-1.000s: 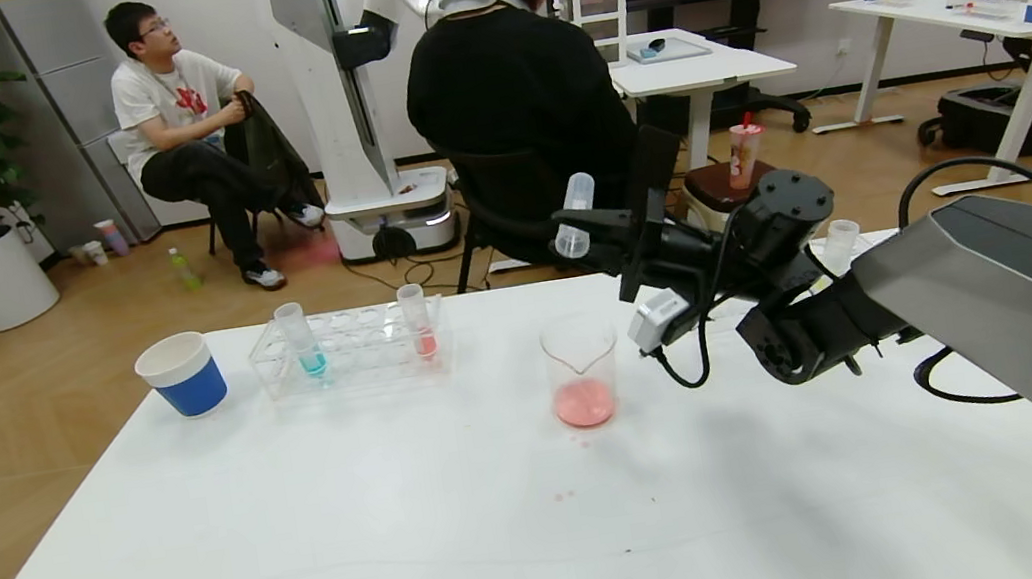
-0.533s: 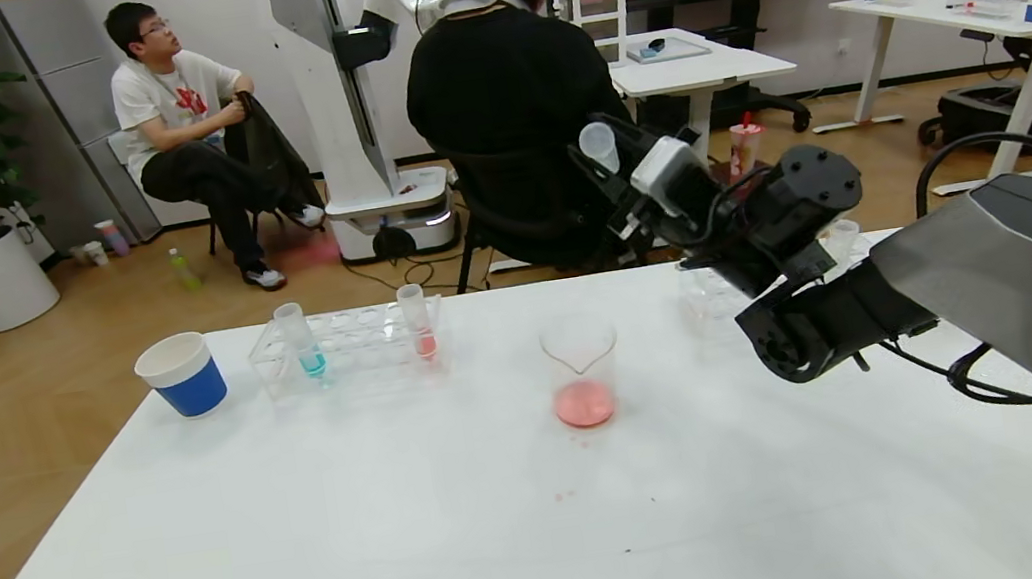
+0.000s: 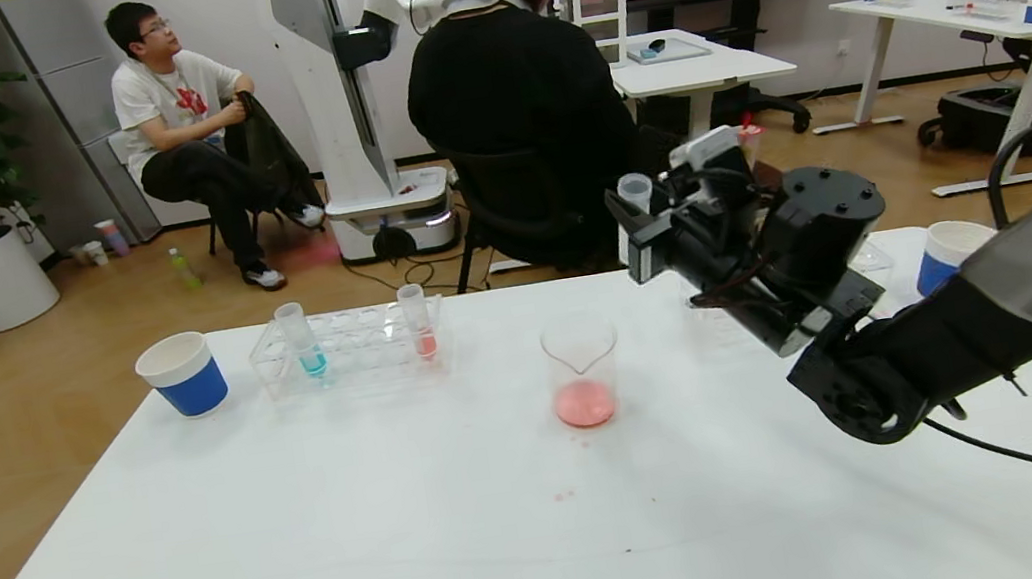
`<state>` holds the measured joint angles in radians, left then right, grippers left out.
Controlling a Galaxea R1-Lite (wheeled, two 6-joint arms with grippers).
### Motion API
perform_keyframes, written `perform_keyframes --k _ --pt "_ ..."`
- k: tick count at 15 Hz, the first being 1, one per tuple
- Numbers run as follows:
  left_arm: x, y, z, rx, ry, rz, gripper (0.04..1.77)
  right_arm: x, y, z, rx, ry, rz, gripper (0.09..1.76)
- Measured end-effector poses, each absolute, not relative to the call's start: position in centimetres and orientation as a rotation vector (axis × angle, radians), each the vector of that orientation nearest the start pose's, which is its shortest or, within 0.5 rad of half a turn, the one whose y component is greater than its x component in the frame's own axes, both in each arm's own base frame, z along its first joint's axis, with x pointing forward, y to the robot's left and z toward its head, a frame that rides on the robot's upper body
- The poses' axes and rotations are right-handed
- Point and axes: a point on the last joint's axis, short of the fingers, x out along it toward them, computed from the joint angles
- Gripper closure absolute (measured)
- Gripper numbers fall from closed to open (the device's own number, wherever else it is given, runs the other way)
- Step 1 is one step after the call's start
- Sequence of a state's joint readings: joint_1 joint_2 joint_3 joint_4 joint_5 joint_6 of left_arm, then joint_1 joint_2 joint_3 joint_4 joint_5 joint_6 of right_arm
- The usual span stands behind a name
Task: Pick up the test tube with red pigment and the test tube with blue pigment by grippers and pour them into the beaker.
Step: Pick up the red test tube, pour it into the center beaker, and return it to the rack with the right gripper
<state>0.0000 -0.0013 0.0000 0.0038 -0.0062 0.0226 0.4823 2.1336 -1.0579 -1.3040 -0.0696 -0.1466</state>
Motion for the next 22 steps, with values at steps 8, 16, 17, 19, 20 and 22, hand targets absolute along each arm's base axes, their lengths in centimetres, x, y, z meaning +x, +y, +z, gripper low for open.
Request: perform_keyframes --k 8,16,17,19,20,22 --pt "-2.3 0.0 7.5 0.022 0.002 -0.006 0.06 33.1 16.1 16.7 0.021 -0.114 0.375 1.33" --pt "-2.3 0.0 7.5 0.023 0.002 -0.006 0.06 34.8 9.2 18.9 -0.005 -0.041 0.200 1.33" --pt "-2.3 0.0 7.5 0.023 0.002 -0.006 0.06 34.9 7.7 19.6 -0.006 -0.043 0.168 1.33" --pt "-2.3 0.0 7.5 0.023 0.002 -0.006 0.06 35.1 4.5 20.6 -0.008 -0.041 0.121 1.33" --pt "-2.3 0.0 7.5 0.023 0.002 -0.006 0.06 35.1 2.8 21.0 -0.010 -0.046 0.096 1.33" --pt "-2.3 0.0 7.5 0.023 0.002 -0.006 0.06 35.2 -1.1 21.6 -0.010 -0.059 0.027 1.33"
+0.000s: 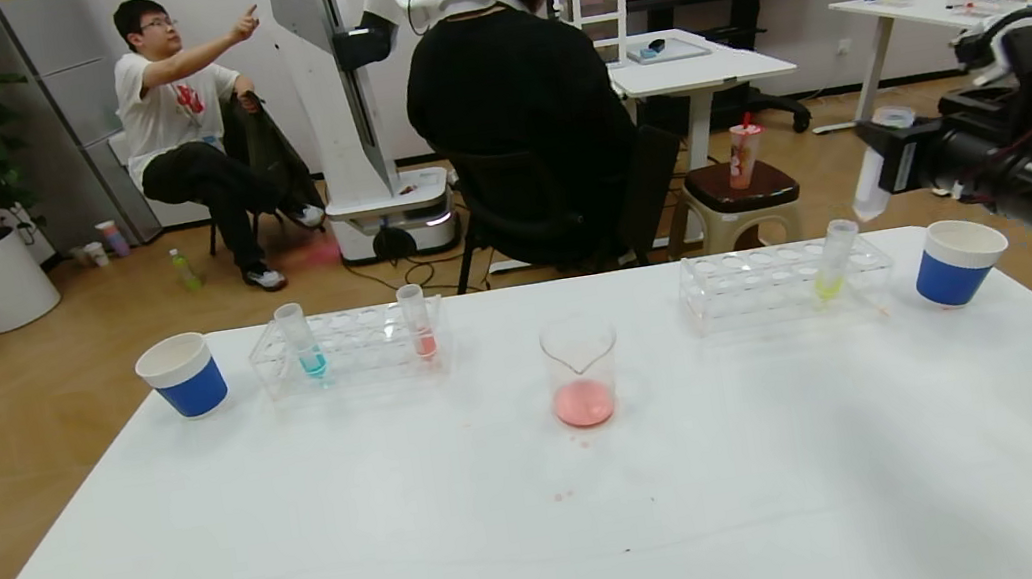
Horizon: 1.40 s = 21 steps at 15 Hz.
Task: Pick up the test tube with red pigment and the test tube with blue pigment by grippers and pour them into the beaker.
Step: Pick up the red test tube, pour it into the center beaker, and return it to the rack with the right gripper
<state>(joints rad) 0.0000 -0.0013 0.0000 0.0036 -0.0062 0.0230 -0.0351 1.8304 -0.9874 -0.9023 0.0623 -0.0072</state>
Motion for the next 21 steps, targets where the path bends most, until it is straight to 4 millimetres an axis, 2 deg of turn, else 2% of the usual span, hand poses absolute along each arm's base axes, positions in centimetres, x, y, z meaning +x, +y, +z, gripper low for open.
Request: perform_keyframes --k 5,8,13,18,21 --pt "-2.3 0.0 7.5 0.023 0.002 -0.006 0.06 37.3 -8.8 21.3 -0.019 -0.080 -0.161 1.33" --pt "-2.3 0.0 7.5 0.023 0.002 -0.006 0.06 38.4 -11.6 19.4 -0.018 -0.049 -0.223 1.33" --pt "-2.3 0.0 7.5 0.023 0.002 -0.006 0.06 39.7 -13.6 15.9 -0.016 -0.028 -0.261 1.33" --pt "-2.3 0.0 7.5 0.023 0.002 -0.006 0.06 40.2 -14.1 12.6 -0.009 0.013 -0.271 1.33" --pt "-2.3 0.0 7.5 0.023 0.002 -0.006 0.06 40.1 -14.2 11.3 -0.008 0.020 -0.273 1.33"
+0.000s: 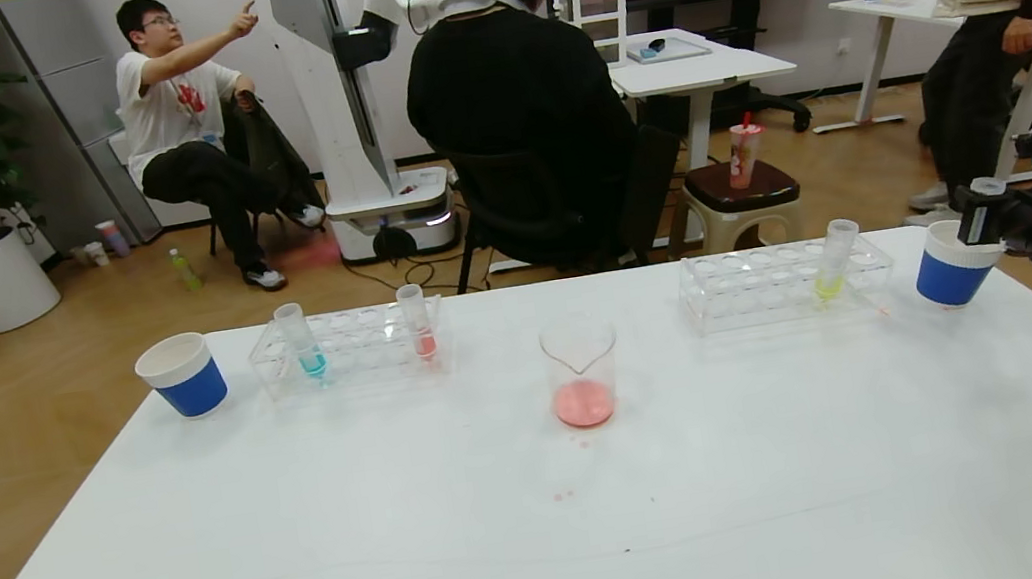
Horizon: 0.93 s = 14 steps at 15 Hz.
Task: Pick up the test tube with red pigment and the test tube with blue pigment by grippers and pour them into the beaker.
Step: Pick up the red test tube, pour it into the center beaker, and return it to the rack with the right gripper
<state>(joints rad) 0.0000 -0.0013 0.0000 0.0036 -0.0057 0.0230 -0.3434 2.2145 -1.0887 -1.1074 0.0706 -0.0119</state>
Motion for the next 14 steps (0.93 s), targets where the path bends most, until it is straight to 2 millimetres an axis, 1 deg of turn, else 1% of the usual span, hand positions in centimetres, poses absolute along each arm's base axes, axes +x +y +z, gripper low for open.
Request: perform_keyframes --k 4,12,13,14 --pt "-2.3 0.0 7.5 0.023 0.002 -0.006 0.06 40.3 -14.5 10.1 -0.005 0.034 -0.277 1.33" --pt "-2.3 0.0 7.5 0.023 0.002 -0.006 0.06 40.3 -14.5 9.8 -0.003 0.038 -0.277 1.33" --pt "-2.3 0.0 7.5 0.023 0.002 -0.006 0.06 40.3 -14.5 9.8 -0.004 0.038 -0.277 1.26" --pt "-2.3 0.0 7.5 0.023 0.002 -0.006 0.06 40.3 -14.5 9.8 -0.005 0.032 -0.276 1.02"
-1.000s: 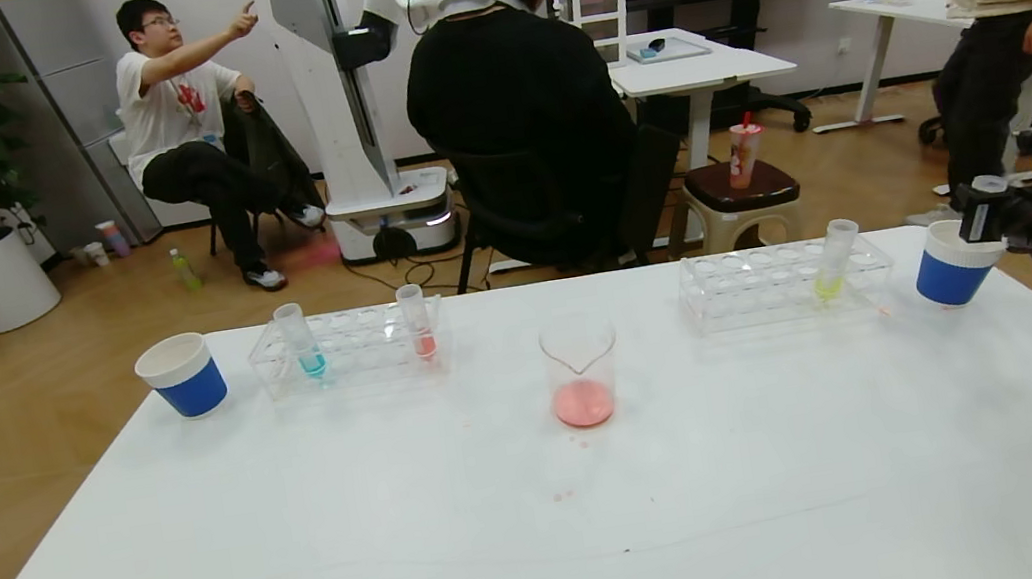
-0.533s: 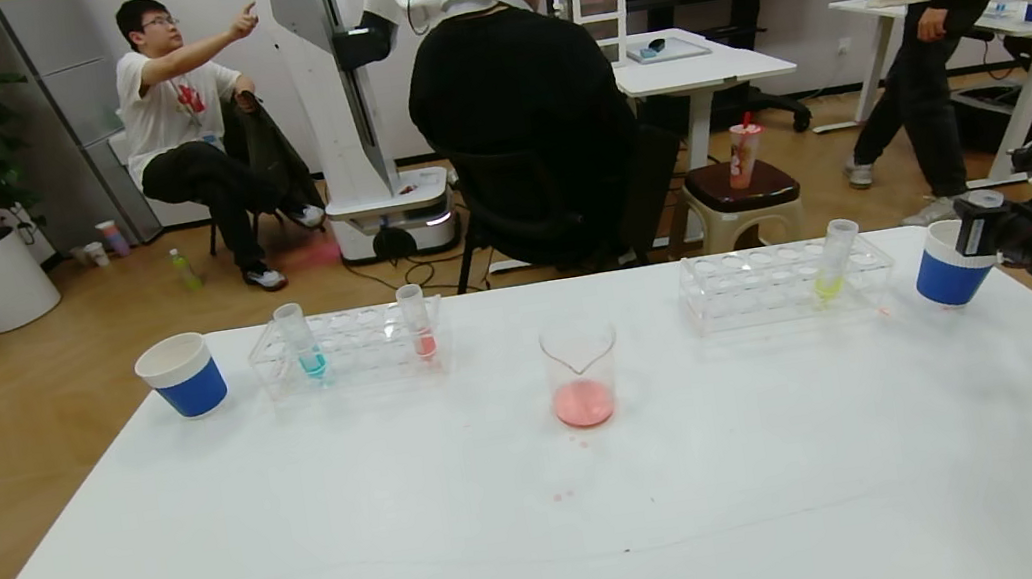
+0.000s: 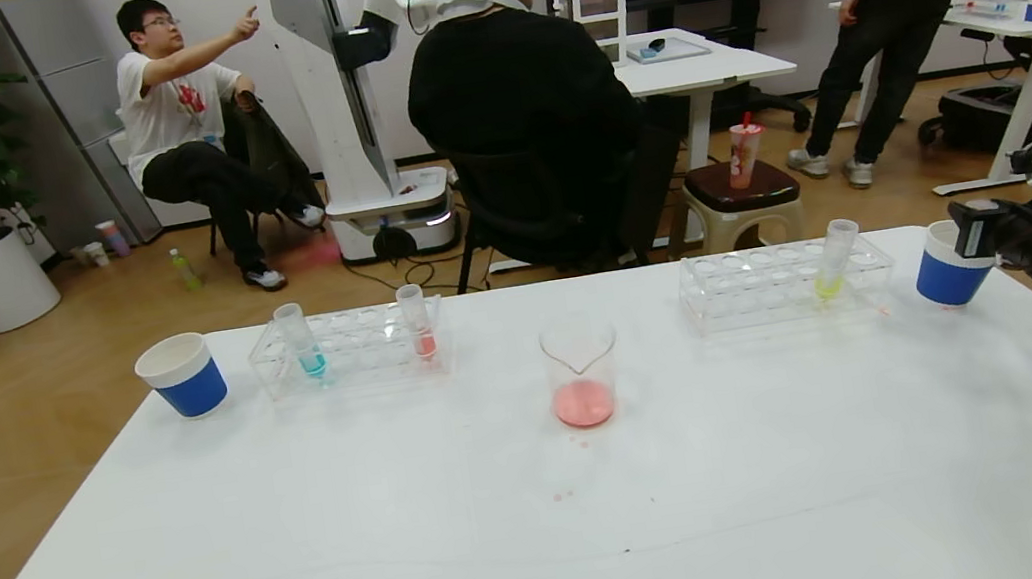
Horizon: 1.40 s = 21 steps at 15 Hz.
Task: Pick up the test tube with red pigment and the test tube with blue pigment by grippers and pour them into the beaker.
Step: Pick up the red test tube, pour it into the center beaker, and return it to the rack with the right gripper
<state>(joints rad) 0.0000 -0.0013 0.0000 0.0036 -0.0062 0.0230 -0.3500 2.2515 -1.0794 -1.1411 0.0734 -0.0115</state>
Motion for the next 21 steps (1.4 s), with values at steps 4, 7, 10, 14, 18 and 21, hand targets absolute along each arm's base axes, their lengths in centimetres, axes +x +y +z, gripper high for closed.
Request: perform_keyframes --k 4,7,10,14,18,21 --pt "-2.3 0.0 7.5 0.023 0.002 -0.006 0.06 40.3 -14.5 9.9 -0.007 0.024 -0.274 0.11" --pt "-2.3 0.0 7.5 0.023 0.002 -0.006 0.06 40.4 -14.2 10.0 -0.007 0.021 -0.266 0.11" --pt "-2.3 0.0 7.5 0.023 0.002 -0.006 0.06 40.5 -13.2 11.1 -0.006 -0.002 -0.239 0.11" --pt "-2.3 0.0 7.5 0.023 0.002 -0.006 0.06 40.6 -8.3 14.7 -0.011 -0.082 -0.122 0.11" --pt "-2.3 0.0 7.5 0.023 0.002 -0.006 0.06 38.4 -1.7 18.3 -0.001 -0.117 0.036 0.11" --pt "-2.3 0.0 7.5 0.023 0.002 -0.006 0.06 35.3 1.1 21.2 0.002 -0.169 0.108 0.11"
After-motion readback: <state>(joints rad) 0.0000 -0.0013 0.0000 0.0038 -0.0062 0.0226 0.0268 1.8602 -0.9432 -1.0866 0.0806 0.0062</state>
